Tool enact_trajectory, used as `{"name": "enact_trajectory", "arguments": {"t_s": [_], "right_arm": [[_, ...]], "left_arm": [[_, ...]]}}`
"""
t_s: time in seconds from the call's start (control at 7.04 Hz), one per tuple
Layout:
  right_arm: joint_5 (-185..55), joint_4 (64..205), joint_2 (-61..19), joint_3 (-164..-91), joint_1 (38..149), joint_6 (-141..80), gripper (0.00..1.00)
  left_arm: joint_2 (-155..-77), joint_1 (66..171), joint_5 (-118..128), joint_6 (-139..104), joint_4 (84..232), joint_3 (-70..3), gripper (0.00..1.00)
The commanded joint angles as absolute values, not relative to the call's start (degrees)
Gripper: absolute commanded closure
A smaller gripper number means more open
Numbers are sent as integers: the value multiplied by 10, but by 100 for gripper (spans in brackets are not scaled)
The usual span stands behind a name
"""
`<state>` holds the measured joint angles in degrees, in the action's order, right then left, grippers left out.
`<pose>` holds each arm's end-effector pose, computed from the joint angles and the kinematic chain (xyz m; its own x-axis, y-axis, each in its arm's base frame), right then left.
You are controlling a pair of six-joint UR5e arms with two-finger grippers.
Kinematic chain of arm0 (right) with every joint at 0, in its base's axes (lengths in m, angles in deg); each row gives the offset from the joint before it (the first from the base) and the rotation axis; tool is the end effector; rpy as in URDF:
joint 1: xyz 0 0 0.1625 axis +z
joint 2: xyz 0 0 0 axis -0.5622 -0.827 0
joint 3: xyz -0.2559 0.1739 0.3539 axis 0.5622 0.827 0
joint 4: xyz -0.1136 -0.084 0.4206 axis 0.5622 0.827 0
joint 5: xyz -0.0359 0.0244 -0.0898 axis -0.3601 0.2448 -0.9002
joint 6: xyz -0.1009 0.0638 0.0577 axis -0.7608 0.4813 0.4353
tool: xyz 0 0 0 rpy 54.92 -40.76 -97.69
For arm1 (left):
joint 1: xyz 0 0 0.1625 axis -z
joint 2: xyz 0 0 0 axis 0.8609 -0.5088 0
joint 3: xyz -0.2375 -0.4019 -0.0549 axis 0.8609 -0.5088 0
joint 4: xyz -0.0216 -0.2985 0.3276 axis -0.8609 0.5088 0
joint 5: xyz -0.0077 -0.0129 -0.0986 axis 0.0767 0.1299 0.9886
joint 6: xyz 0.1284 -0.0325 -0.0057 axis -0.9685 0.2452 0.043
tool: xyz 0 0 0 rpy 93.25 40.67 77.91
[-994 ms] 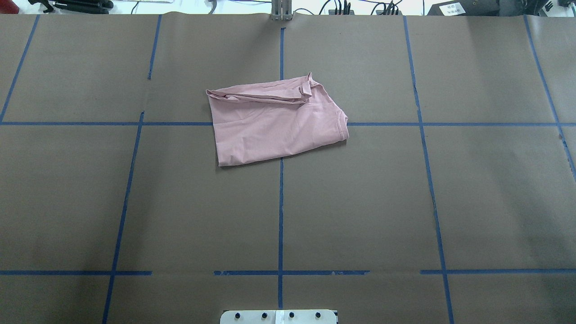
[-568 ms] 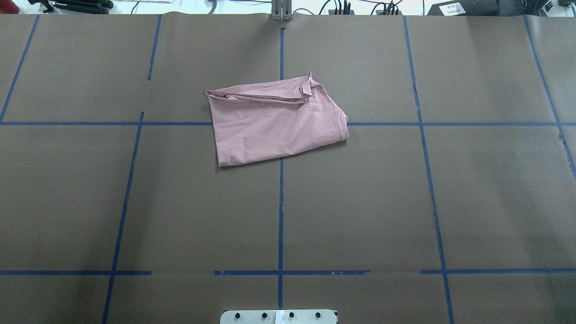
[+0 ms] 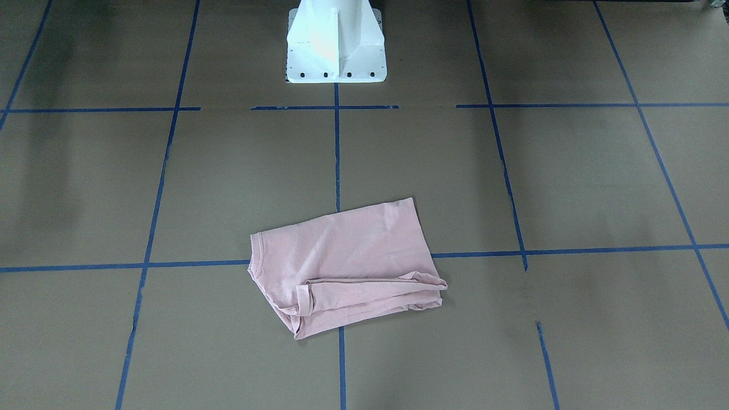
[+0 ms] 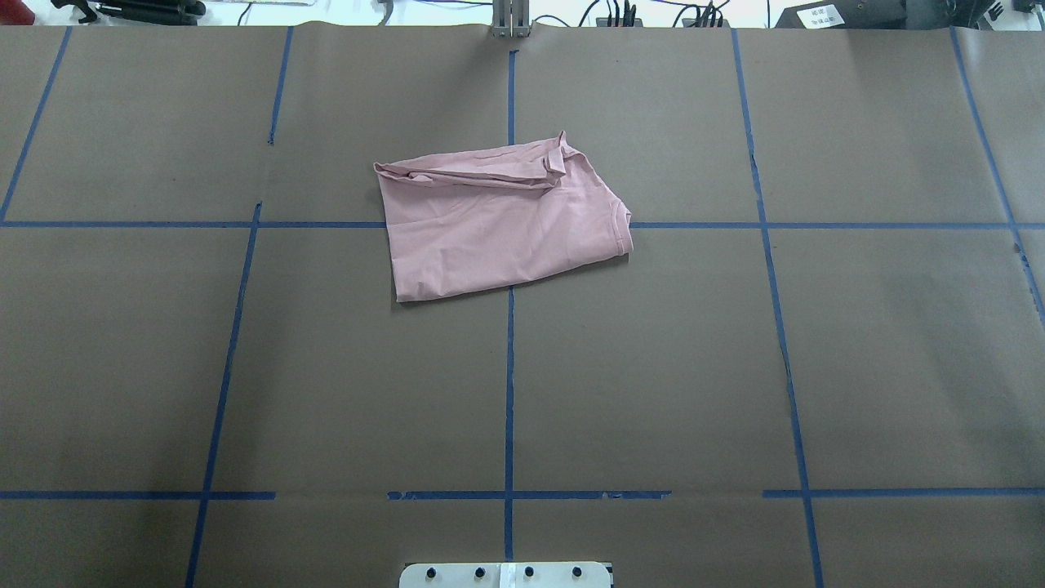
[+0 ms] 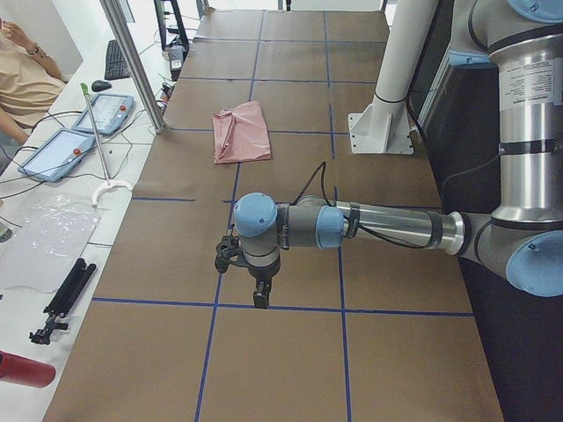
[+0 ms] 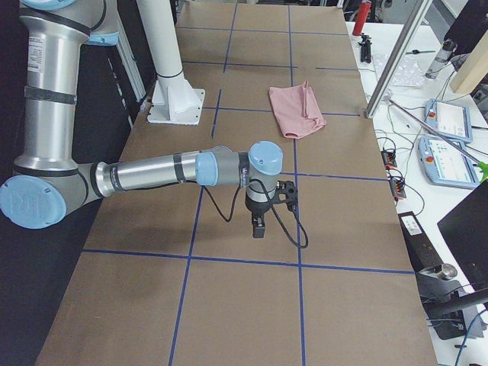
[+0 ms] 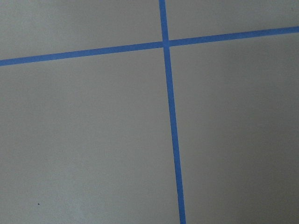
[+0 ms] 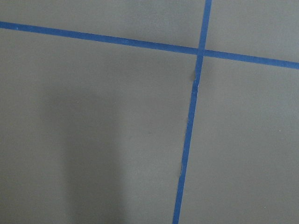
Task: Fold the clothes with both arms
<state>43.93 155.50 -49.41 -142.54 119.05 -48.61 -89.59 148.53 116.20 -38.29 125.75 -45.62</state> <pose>0.0034 -0.4549 0.6531 0.7333 -0.1104 0.6709 0.1066 0.9932 0.0469 -0.0361 -0.4625 0.6832 0.7288 0.1097 -0.6759 -0.0907 0.9939 0.0635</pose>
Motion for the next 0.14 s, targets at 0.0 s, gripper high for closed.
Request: {"name": "enact_trajectory", "arguments": {"t_s": [0.0], "right_arm": [[452, 1556, -494, -1378, 1228, -556, 0]], "left_arm": [[-903, 1485, 1164, -384, 1250, -460, 0]]}}
